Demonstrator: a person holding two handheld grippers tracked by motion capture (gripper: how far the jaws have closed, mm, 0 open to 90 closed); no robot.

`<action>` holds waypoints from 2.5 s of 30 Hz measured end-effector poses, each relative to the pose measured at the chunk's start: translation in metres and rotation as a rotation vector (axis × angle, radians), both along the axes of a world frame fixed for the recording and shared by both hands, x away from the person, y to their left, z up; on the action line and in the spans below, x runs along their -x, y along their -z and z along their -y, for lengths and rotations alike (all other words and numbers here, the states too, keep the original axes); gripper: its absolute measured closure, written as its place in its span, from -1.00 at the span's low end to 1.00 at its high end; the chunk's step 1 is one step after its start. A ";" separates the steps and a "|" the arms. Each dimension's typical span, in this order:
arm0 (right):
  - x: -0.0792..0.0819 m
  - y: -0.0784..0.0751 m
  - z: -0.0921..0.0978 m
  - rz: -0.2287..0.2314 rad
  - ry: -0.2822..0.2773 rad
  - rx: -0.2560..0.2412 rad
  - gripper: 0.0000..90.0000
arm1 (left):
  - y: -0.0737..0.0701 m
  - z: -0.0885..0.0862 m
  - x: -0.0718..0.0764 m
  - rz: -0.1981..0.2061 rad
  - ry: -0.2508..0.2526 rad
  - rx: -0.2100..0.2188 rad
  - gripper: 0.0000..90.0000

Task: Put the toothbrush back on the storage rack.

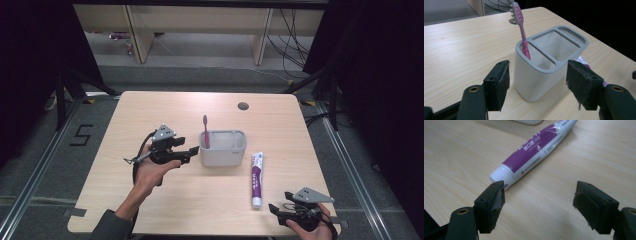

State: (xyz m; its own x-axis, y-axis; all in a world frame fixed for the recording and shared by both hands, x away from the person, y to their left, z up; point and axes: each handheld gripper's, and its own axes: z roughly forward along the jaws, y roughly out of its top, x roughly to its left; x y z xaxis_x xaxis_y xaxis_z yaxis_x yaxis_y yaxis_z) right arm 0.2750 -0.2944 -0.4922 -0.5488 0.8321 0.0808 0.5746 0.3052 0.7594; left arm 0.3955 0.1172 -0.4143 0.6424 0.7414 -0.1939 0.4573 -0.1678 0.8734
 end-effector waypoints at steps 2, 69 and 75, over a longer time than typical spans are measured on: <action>0.000 0.000 0.000 -0.009 -0.002 -0.009 -0.44 | 0.000 -0.002 0.004 -0.001 0.009 -0.005 -0.26; -0.001 0.002 0.004 -0.004 0.003 -0.009 -0.44 | 0.068 -0.053 0.095 -0.081 0.080 -0.076 -0.59; -0.001 0.002 0.004 -0.006 0.007 -0.003 -0.44 | 0.072 -0.055 0.105 -0.097 0.095 -0.086 -0.61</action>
